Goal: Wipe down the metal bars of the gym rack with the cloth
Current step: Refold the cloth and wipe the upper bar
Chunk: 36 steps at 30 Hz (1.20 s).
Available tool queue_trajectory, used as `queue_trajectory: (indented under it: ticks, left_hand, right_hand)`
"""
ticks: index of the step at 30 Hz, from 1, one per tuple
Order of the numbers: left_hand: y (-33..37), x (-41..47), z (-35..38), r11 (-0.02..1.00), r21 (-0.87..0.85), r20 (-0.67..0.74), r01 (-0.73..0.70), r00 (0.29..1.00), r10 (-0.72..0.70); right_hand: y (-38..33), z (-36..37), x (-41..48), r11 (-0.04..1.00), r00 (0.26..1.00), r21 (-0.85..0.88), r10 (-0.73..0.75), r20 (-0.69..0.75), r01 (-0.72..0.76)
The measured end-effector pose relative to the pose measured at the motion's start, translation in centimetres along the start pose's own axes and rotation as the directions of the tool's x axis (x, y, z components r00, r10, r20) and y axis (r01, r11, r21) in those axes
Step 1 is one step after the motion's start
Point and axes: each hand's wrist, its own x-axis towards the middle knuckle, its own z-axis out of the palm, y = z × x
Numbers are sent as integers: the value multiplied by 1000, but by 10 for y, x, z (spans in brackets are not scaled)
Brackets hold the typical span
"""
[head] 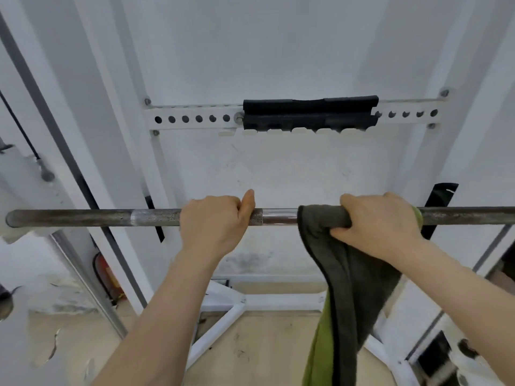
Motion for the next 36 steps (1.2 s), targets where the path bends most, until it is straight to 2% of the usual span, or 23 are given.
queue_trajectory:
  ticks: [3,8,11,13,16,18,21,24,26,28,29,30,32,34,36]
  left_hand:
    - [2,0,-1,992,92,21,-80,997,79]
    - [1,0,0,1000,3,58,15,998,-16]
    - [-2,0,0,1000,-4,61,-10,998,10]
    - [-6,-1,1,998,18,41,-67,997,66]
    - [-3,-2,3,1000,12,49,-26,998,26]
    - [3,-3,1,999,27,62,35,997,-37]
    - [19,-8,0,993,-46,33,110,994,-109]
    - [68,-15,-2,971,-230,16,66,998,-64]
    - [104,-26,-4,891,-453,-6,37,999,-45]
    - [129,-40,-7,805,-593,-55,-37,998,6]
    - [138,-48,-7,789,-607,-69,-93,996,65]
    - [145,-56,-5,807,-568,-83,-162,987,139]
    - [160,-66,4,871,-398,-89,-289,957,277]
    - [180,-68,13,910,-238,-48,-339,940,338]
    - [203,-66,17,927,-145,-27,-345,938,345]
  right_hand:
    - [-23,-10,7,998,997,43,50,55,-52]
    - [-131,-14,24,957,986,239,-155,-66,166]
    - [-104,-3,24,944,948,167,-250,-198,284]
    - [-38,11,9,976,966,87,-183,-182,201]
    - [48,22,-13,997,988,43,69,-138,-64]
    - [60,24,-14,987,985,66,155,-81,-149]
    - [27,16,-8,972,973,71,227,-26,-225]
    - [-30,11,-1,982,987,154,126,-95,-111]
    - [-54,14,0,982,974,187,45,-221,-3]
    - [-39,25,-6,982,924,131,-78,-374,136]
    - [-20,34,-12,980,893,88,-125,-432,179]
    - [4,42,-18,980,873,55,-143,-466,190]
    - [56,52,-26,990,880,34,-103,-464,134]
    - [103,50,-32,996,924,39,-63,-376,83]
    - [140,43,-36,999,974,26,-24,-223,31]
